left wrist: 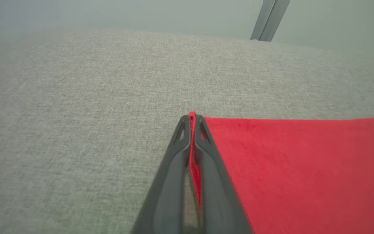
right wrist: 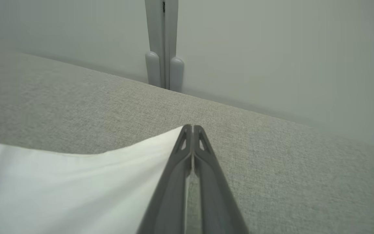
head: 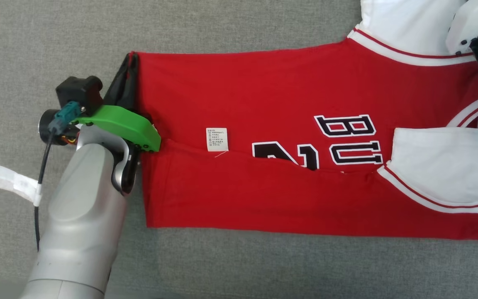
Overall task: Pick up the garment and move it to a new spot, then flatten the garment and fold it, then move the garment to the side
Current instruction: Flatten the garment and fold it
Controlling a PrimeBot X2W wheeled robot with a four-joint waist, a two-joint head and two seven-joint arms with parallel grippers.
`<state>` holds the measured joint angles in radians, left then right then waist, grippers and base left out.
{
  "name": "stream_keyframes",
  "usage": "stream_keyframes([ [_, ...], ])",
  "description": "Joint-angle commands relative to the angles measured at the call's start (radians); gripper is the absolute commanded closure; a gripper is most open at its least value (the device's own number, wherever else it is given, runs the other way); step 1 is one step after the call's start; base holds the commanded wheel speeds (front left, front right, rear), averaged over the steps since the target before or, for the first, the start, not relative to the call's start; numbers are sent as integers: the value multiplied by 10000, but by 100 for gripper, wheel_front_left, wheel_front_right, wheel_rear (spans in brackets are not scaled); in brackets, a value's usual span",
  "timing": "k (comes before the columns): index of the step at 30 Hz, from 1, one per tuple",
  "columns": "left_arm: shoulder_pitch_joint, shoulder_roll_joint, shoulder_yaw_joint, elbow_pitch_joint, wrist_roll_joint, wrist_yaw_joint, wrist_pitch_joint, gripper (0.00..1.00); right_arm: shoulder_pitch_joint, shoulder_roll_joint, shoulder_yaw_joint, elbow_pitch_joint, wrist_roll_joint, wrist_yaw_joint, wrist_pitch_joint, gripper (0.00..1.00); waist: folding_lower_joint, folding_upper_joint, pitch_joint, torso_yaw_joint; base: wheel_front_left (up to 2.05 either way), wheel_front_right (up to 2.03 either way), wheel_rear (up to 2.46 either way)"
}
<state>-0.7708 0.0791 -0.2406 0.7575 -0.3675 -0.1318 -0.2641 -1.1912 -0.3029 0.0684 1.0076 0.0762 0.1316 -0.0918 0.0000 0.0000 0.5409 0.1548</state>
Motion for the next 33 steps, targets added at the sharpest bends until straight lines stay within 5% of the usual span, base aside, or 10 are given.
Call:
stream_keyframes([
  [1, 122, 150, 202, -154, 74, 27, 2, 100, -102, -32, -163, -24, -139, -20, -321, 100, 0, 0, -49, -22, 0, 0, 0],
  [13, 1002, 19, 1163, -1663, 788, 27, 2, 100, 564, 640, -990, -1062, -397, -20, -1726, 100, 0, 0, -791, -337, 0, 0, 0],
  [25, 3031, 38, 1631, -2300, 1379, 27, 2, 100, 4575, 819, -255, -4196, 1283, -20, -1738, 100, 0, 0, -2325, -981, 0, 0, 0],
  [33, 4450, -146, 1613, -2239, 1419, 26, 2, 100, 6982, 950, -232, -4848, 2080, -20, -1740, 100, 0, 0, -2892, -1201, 0, 0, 0],
])
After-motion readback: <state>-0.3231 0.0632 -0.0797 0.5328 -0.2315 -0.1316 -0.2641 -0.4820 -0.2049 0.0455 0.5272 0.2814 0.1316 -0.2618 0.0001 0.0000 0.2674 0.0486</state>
